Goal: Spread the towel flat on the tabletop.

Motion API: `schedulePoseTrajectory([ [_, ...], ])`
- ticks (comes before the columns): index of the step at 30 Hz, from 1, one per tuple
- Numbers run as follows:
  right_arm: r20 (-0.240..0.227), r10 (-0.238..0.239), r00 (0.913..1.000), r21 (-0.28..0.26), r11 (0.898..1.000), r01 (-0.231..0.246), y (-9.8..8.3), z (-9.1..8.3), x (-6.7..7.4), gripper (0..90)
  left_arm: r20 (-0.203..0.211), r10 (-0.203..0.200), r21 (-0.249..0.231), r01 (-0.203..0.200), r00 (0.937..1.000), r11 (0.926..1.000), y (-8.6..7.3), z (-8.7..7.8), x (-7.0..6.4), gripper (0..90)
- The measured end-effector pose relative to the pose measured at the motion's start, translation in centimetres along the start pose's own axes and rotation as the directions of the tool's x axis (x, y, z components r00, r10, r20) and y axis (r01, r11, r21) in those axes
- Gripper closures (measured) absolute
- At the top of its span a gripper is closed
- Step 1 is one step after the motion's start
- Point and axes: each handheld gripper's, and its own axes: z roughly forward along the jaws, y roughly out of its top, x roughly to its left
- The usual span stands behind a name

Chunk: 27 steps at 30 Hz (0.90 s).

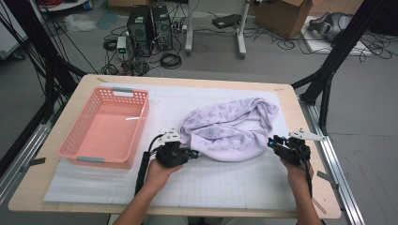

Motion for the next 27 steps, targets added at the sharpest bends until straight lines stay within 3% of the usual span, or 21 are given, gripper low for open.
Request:
schedulePoseTrajectory([
  [4, 0.005, -0.006, 1.0000, 0.020, 1.000, 0.005, 0.4, 0.7, 0.2, 66.5, -0.030, -0.032, -0.028, 0.031, 0.9990, 0.9991, -0.6, -1.9, 1.1, 86.9],
  [8, 0.011, -0.023, 0.9997, 0.074, 0.997, 0.022, 0.5, 2.5, 0.3, 58.7, -0.035, -0.036, -0.026, 0.035, 0.9987, 0.9991, -1.1, -2.6, 1.2, 86.9],
  [10, 0.042, -0.014, 0.9990, 0.130, 0.991, 0.008, 0.4, 3.9, 0.4, 53.7, -0.036, -0.036, -0.021, 0.036, 0.9987, 0.9991, -1.2, -2.5, 1.2, 86.8],
  [12, 0.054, -0.014, 0.9984, 0.179, 0.984, 0.004, 0.1, 4.9, 0.3, 55.9, -0.031, -0.039, -0.015, 0.038, 0.9988, 0.9991, -1.2, -2.5, 1.2, 86.9],
  [13, 0.051, -0.010, 0.9987, 0.178, 0.984, 0.001, 0.1, 5.0, 0.2, 62.0, -0.030, -0.039, -0.015, 0.038, 0.9988, 0.9992, -1.2, -2.5, 1.1, 86.9],
  [14, 0.022, -0.006, 0.9997, 0.182, 0.983, 0.001, 0.1, 4.8, 0.1, 83.3, -0.029, -0.035, -0.012, 0.034, 0.9990, 0.9993, -1.3, -2.6, 1.0, 86.9],
  [16, 0.028, -0.065, 0.9975, 0.215, 0.975, 0.057, 0.2, 4.0, 0.4, 85.5, -0.026, -0.027, -0.008, 0.027, 0.9993, 0.9996, -1.4, -2.8, 0.6, 86.9],
  [22, 0.006, -0.070, 0.9976, 0.207, 0.976, 0.067, -1.4, -0.4, 0.5, 86.0, -0.024, -0.004, 0.014, 0.005, 0.9997, 0.9999, -2.2, -3.7, -0.4, 86.8],
  [27, -0.007, -0.097, 0.9952, 0.248, 0.964, 0.096, -3.6, -4.9, 1.4, 85.9, 0.000, -0.004, 0.042, 0.004, 1.0000, 0.9991, -3.1, -4.5, -1.2, 86.8],
])
